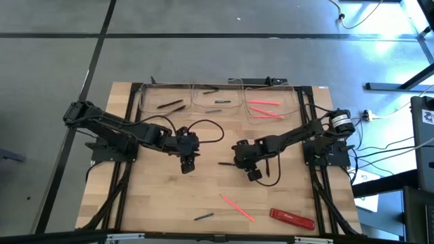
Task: Sort crayons/erasers/pens/pencils in bins
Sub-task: Put the black pen into the left transparent bin
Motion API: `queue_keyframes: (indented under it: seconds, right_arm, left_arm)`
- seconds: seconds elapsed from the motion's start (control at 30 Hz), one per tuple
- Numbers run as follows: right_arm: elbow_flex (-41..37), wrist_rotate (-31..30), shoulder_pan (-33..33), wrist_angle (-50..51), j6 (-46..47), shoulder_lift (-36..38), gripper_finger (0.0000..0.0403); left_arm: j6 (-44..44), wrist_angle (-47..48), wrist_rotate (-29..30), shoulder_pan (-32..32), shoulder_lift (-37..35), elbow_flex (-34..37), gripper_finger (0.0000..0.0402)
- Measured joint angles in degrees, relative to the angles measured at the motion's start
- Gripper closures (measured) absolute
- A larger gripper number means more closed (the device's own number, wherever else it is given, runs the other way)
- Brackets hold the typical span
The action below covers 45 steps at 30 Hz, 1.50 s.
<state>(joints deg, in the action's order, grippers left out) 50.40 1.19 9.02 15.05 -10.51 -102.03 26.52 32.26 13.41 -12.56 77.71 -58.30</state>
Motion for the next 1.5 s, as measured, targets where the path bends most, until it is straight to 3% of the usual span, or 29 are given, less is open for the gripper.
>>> queue_keyframes:
  seconds: [0.4, 0.7, 1.07, 1.5]
  right_arm:
    - [-0.1, 0.6, 0.0, -0.2, 5.7, -0.1, 0.0335]
    - [1.5, 0.9, -0.2, 0.8, 9.2, -0.3, 0.0343]
    - [13.4, 0.9, -3.3, 8.4, 9.7, -0.7, 0.0345]
    - [32.3, 0.4, -11.7, 9.2, -2.5, -0.5, 0.0344]
  left_arm:
    - [0.0, 0.0, 0.0, 0.0, 0.0, 0.0, 0.0317]
    - [-0.1, 0.0, 0.0, 0.0, 0.0, 0.0, 0.0317]
    - [0.9, 1.3, -1.1, 0.0, -4.5, 0.1, 0.0317]
    - [3.4, 6.0, -0.6, -3.2, -19.0, 0.1, 0.0318]
